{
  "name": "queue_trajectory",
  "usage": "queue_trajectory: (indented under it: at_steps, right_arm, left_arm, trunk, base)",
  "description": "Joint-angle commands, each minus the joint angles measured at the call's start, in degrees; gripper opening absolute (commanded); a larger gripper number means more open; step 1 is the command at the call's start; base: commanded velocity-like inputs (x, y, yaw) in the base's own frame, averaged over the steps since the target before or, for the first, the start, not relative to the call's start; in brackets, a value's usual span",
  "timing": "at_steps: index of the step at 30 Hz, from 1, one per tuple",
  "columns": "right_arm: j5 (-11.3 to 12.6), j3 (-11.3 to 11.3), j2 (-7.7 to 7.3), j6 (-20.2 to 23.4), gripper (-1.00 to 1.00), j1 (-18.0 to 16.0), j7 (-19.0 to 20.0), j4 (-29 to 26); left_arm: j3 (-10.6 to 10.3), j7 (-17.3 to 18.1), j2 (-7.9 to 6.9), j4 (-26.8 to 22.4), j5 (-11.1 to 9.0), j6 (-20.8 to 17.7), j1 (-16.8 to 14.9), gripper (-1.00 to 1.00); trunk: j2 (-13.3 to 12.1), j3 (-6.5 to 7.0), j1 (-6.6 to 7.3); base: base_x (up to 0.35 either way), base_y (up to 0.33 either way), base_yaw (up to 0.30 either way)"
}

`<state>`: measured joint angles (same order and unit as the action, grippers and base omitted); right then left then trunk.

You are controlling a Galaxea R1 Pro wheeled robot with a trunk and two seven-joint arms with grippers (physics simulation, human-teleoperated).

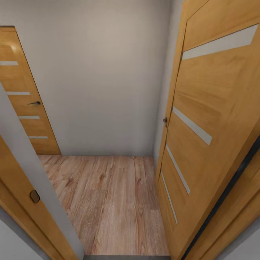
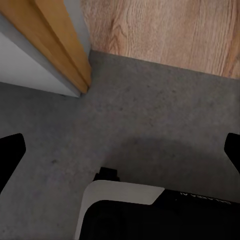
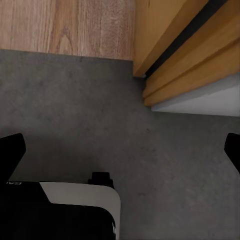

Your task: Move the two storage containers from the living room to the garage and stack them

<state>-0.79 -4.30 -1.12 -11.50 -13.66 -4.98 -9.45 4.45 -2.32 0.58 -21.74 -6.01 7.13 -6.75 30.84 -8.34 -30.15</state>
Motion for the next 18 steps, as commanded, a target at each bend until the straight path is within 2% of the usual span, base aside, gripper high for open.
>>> queue_trajectory:
  at_steps: [1,7,18]
  right_arm:
    - [-0.1,-0.4,-0.02,-0.1,1.0,0.0,-0.4,0.0]
    - [-0.1,-0.4,-0.02,-0.1,1.0,0.0,-0.4,0.0]
    - [0.0,-0.4,-0.02,-0.1,1.0,0.0,-0.3,0.0]
  left_arm:
    - [0.1,0.0,0.03,0.0,-0.5,0.2,0.0,1.0]
    - [0.1,-0.1,0.03,0.0,-0.5,0.2,0.0,1.0]
    - [0.1,-0.1,0.03,0.0,-0.4,0.2,0.0,1.0]
  trunk:
    - [0.1,-0.1,-0.02]
    - [0.1,-0.1,-0.02]
    - [0.1,-0.1,-0.02]
  base:
    - [0.0,0.0,0.0]
    - [0.091,0.0,0.0]
    - [0.318,0.0,0.0]
